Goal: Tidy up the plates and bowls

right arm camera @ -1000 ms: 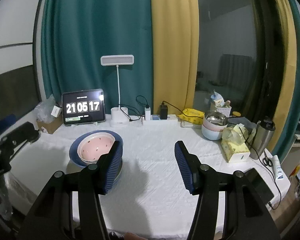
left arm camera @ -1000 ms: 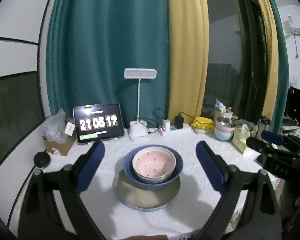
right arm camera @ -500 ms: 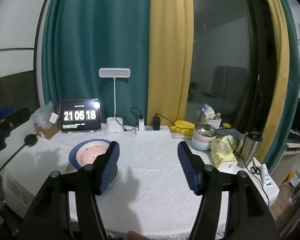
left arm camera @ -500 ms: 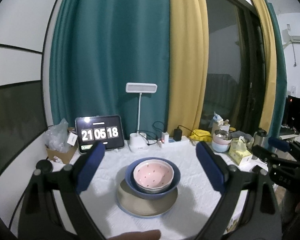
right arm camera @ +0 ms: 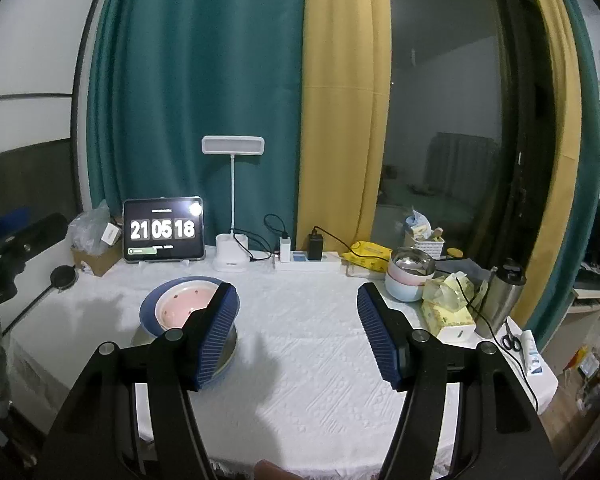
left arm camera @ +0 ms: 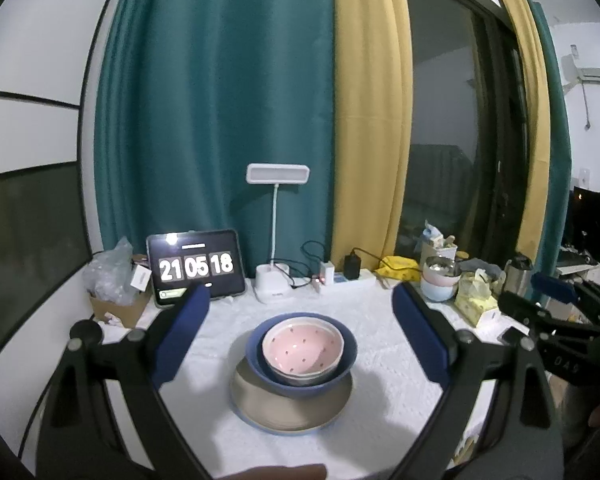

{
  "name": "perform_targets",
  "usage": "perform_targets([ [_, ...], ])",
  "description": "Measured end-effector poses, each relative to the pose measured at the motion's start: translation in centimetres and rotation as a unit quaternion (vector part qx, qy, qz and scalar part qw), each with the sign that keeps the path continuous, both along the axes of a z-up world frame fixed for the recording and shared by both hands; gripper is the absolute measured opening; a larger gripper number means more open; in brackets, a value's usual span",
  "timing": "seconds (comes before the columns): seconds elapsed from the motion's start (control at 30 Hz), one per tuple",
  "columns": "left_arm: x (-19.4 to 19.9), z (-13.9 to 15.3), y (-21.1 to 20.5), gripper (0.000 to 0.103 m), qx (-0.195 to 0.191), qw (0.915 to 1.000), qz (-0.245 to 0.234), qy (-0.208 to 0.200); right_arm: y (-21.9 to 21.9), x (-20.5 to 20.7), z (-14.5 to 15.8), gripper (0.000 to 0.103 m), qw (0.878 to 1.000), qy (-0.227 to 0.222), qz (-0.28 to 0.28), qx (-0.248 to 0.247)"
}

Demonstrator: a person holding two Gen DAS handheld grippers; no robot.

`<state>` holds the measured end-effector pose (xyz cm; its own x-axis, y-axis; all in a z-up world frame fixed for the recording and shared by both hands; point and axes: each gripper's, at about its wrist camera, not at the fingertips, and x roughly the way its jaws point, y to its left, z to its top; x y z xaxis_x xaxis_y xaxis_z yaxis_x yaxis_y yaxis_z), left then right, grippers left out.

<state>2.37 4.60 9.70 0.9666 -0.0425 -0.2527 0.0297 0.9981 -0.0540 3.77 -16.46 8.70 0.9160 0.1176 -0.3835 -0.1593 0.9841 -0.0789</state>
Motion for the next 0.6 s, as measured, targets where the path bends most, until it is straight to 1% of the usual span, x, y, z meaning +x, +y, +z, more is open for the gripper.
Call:
perform_targets([
  [0.6,0.67,-0.30,-0.33,0.094,0.004,1.0000,-0.003,0.006,0.03,0.00,-0.08,0.066,1.000,0.001,-0.001,0.001],
])
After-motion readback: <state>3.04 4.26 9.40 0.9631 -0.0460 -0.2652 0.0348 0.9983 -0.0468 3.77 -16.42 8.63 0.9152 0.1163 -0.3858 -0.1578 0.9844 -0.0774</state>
